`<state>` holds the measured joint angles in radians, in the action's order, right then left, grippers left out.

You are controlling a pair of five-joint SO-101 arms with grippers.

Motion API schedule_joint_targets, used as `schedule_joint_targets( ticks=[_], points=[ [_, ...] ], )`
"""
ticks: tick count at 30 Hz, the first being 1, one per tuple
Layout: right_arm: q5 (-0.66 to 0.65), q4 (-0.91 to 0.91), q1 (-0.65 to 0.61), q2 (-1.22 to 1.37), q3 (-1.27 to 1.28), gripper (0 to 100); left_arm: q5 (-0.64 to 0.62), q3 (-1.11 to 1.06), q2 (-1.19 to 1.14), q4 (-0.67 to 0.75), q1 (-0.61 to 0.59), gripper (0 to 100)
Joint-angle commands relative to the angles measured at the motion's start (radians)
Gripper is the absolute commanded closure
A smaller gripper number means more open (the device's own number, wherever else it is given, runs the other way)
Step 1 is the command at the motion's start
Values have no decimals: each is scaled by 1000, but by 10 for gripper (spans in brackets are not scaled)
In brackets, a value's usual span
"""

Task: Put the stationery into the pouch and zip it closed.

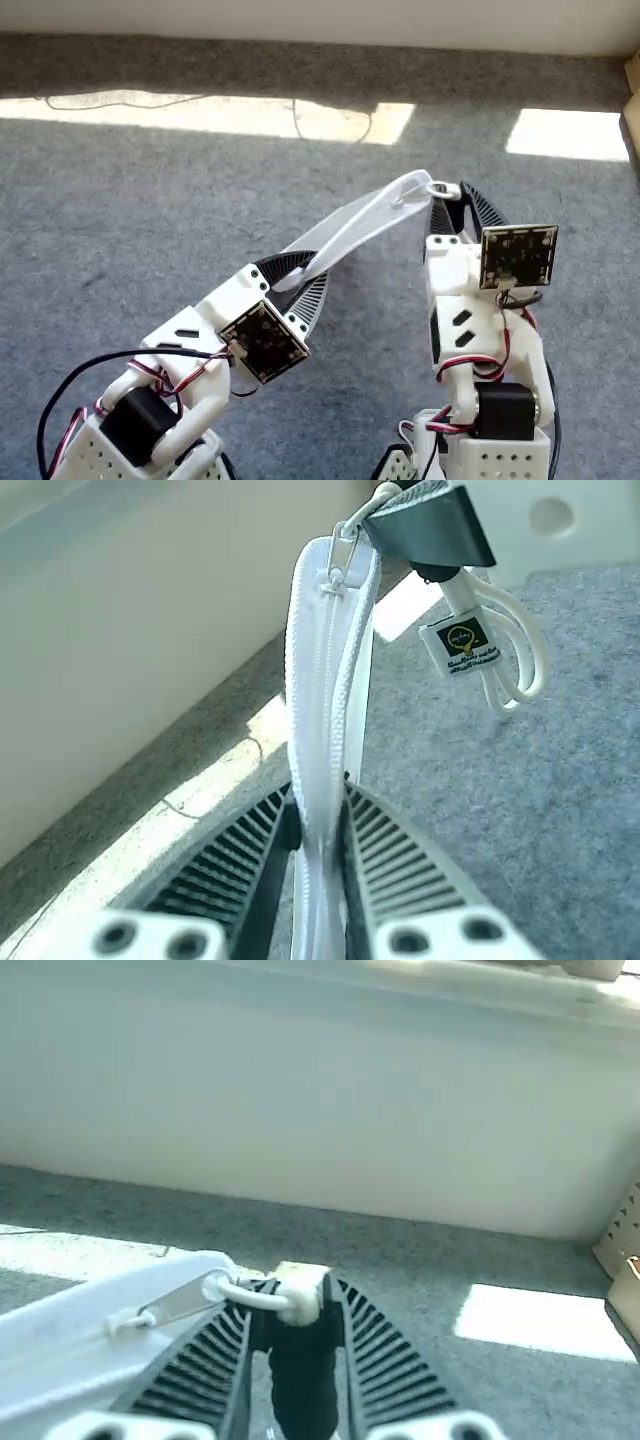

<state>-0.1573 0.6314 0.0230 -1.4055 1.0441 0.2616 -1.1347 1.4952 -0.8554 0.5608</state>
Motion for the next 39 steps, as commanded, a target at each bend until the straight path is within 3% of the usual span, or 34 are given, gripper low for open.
schedule_joint_targets(
  ticks=[1,9,17,27,35,39],
  points=[
    [12,-54,107,105,-65,992,8,13,76,-66,-38,995],
    [14,-45,139,125,-65,988,8,-15,166,-86,-38,995],
    [15,291,38,24,-165,776,9,-24,166,-86,-38,995],
    [9,467,-70,-318,-183,771,51,-38,166,-86,-39,995],
    [14,522,-70,-429,-186,771,49,-21,165,-49,-240,987],
    [14,576,-71,-430,-188,771,46,-5,176,-57,-286,857]
  ],
)
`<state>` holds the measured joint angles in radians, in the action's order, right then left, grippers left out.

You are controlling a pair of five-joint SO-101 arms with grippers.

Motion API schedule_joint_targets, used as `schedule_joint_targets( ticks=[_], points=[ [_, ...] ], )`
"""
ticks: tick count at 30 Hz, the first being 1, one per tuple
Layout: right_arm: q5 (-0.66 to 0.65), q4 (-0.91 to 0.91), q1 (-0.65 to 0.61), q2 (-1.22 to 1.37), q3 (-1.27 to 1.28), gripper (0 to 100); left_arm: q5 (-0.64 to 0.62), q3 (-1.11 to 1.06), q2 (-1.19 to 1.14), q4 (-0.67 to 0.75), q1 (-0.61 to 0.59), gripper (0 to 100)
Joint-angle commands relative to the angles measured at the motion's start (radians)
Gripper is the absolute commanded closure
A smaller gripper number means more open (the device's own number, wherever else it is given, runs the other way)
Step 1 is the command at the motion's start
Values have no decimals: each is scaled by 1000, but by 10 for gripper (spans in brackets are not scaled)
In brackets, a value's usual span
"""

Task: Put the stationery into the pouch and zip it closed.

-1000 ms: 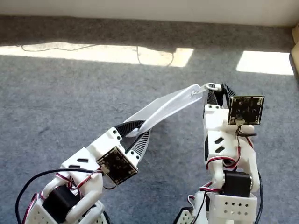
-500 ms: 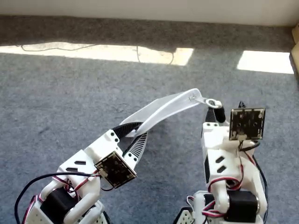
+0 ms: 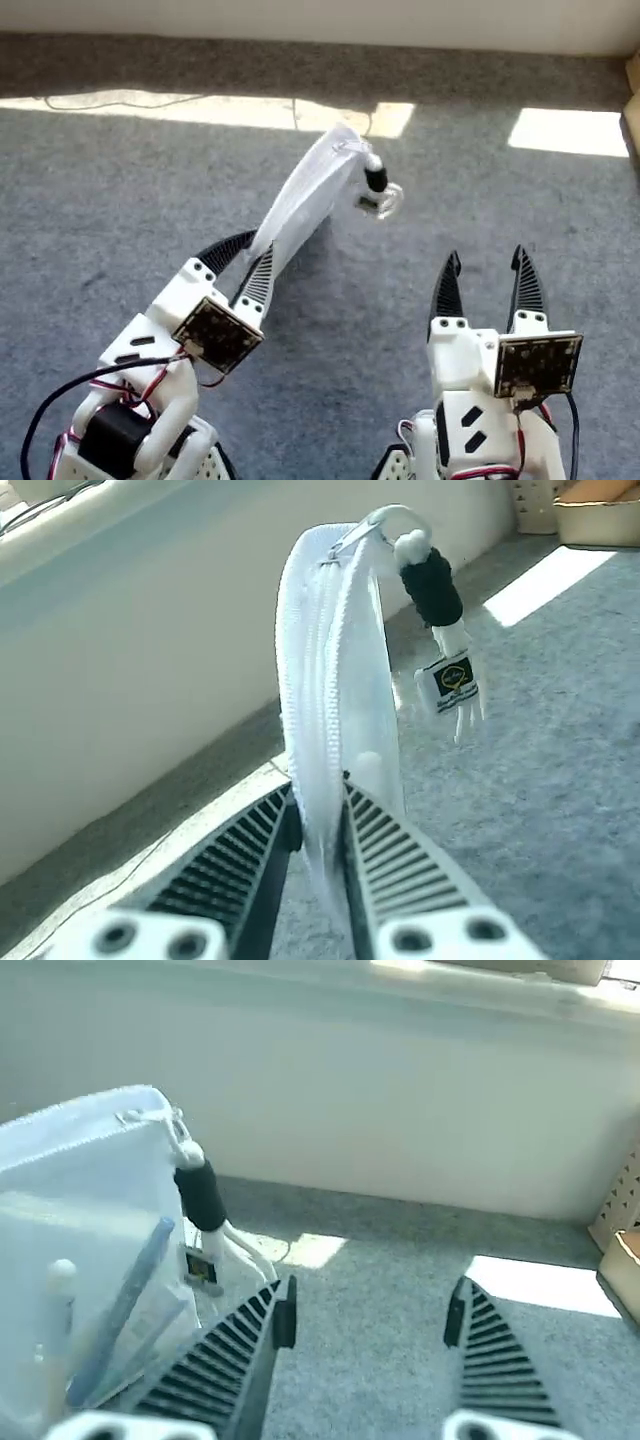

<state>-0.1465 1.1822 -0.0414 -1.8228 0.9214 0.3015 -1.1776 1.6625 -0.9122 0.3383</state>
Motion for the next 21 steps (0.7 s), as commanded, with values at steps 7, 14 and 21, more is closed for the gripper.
schedule_joint_targets(
  ticks=[7,14,21],
  points=[
    [5,48,-7,-13,18,771,60,188,-1,-94,-102,793],
    [5,99,-4,-13,41,771,68,363,-1,-262,-107,773],
    [5,151,-4,-13,47,771,68,390,10,-299,-107,855]
  ],
)
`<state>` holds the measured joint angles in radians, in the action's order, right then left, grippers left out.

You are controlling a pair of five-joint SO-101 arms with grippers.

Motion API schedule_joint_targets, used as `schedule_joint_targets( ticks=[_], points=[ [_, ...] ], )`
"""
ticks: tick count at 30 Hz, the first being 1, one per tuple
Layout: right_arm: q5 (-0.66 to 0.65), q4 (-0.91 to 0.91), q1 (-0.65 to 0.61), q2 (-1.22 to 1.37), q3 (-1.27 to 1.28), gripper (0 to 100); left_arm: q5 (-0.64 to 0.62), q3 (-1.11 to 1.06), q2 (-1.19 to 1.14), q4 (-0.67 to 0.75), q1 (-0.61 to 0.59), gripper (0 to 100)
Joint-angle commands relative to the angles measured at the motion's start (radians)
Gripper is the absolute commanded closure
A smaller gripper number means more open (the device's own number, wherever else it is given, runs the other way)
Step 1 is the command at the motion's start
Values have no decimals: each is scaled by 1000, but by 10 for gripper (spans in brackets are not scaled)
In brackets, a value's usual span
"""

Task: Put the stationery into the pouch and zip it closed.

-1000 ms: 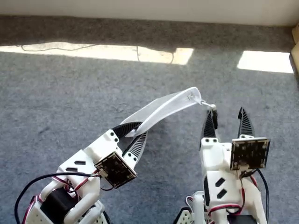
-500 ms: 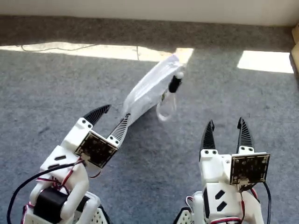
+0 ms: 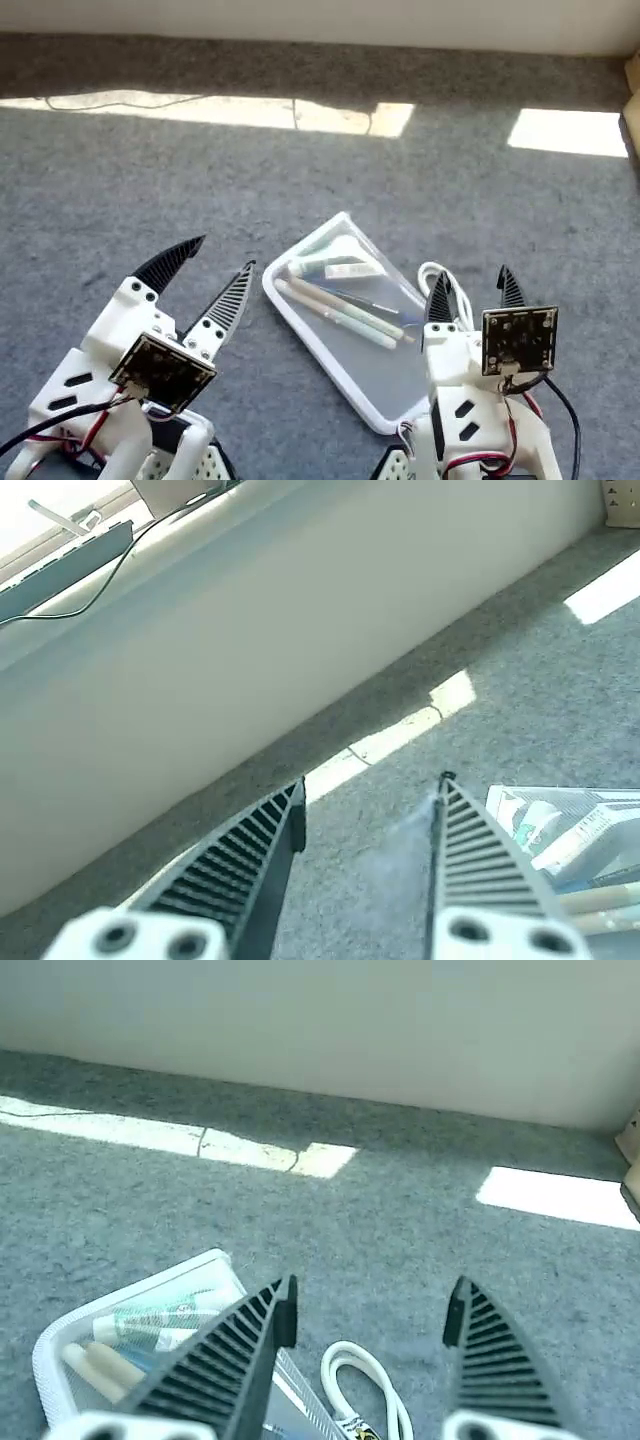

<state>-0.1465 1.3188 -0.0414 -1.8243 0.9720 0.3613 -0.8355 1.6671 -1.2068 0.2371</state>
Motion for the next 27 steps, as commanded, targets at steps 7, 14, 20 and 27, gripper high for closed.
schedule_joint_targets(
  ticks=[7,14,20,27],
  points=[
    [0,35,-4,-12,1,772,8,45,7,-6,-5,973],
    [-3,41,1,-12,1,939,9,42,7,-81,-5,991],
    [-192,38,2,-12,133,993,12,-36,5,-115,-5,987],
    [-213,-51,153,-13,312,993,9,-216,5,-114,-31,986]
  ],
)
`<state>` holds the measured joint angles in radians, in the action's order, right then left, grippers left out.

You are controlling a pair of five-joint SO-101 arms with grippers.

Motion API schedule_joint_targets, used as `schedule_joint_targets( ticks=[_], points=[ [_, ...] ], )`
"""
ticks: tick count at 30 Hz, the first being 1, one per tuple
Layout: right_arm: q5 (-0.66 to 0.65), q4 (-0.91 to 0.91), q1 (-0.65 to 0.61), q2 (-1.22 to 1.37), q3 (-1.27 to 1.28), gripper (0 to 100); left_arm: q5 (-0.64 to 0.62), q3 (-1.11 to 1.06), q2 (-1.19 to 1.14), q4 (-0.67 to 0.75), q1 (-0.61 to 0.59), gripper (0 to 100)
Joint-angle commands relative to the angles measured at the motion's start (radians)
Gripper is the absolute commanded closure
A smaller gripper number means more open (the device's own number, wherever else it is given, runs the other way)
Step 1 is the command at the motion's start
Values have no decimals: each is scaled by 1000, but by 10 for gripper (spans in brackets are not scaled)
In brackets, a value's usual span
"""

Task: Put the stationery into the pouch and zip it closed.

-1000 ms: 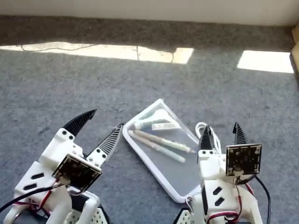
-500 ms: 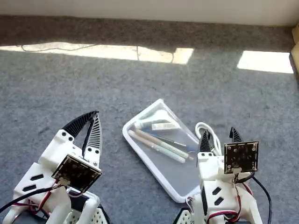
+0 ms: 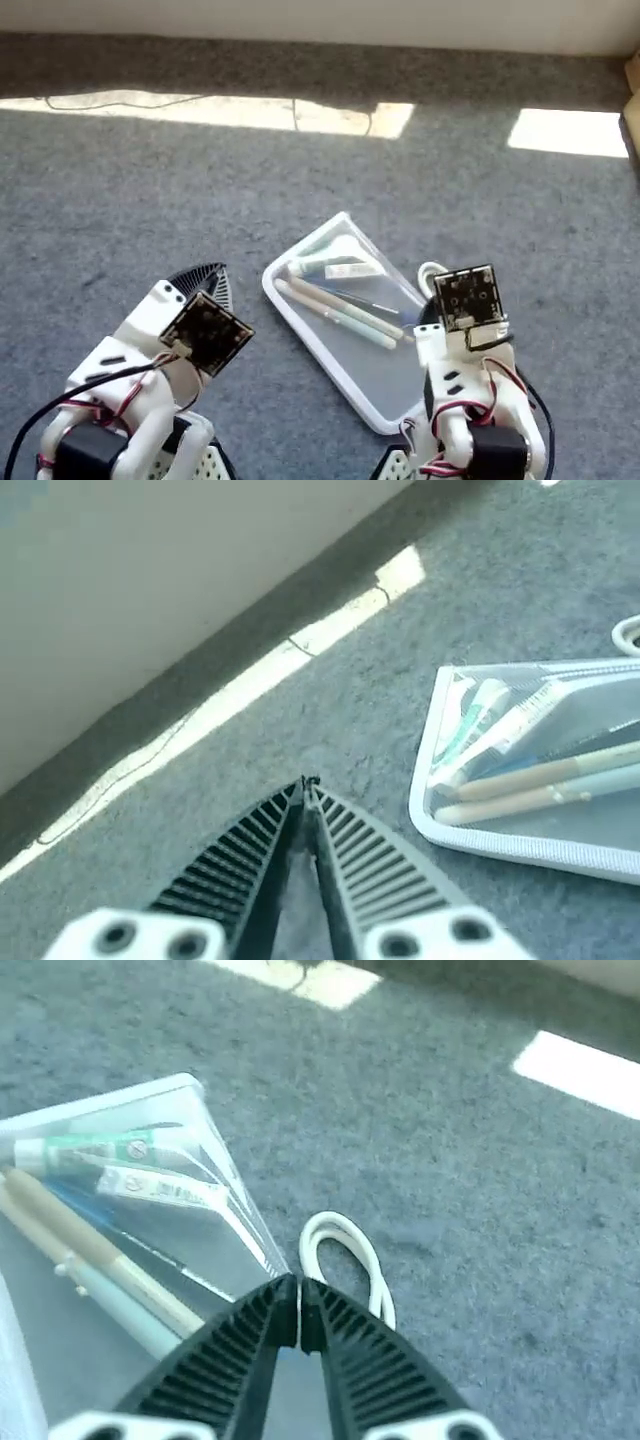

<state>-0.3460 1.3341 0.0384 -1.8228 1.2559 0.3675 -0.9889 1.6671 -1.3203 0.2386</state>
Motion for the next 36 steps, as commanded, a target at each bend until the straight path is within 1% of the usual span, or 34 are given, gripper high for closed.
schedule_joint_targets(
  ticks=[1,5,8,9,11,15,17,18,22,24,27,31,36],
  points=[
    [-14,-90,94,-15,54,993,3,-85,5,0,-53,986],
    [-12,-134,134,-15,150,993,3,-189,5,6,-159,986],
    [-6,-134,134,-15,219,993,3,-294,5,64,-211,986],
    [18,-134,134,-15,239,993,3,-331,5,86,-228,986],
    [117,-134,134,-15,268,993,3,-403,5,130,-254,986],
    [359,-134,137,-15,289,993,3,-504,5,196,-298,986],
    [437,-134,139,-15,289,993,3,-538,5,215,-311,986],
    [453,-131,139,-15,289,993,3,-552,5,216,-311,986],
    [413,-127,139,-15,338,993,3,-615,5,218,-308,986],
    [387,-134,139,-15,394,993,3,-654,5,241,-309,986],
    [382,-136,139,-15,464,993,3,-719,-1,295,-311,986],
    [385,-133,139,-13,532,993,3,-714,5,301,-311,986],
    [382,-125,139,-12,532,993,3,-714,4,301,-311,989]
  ],
)
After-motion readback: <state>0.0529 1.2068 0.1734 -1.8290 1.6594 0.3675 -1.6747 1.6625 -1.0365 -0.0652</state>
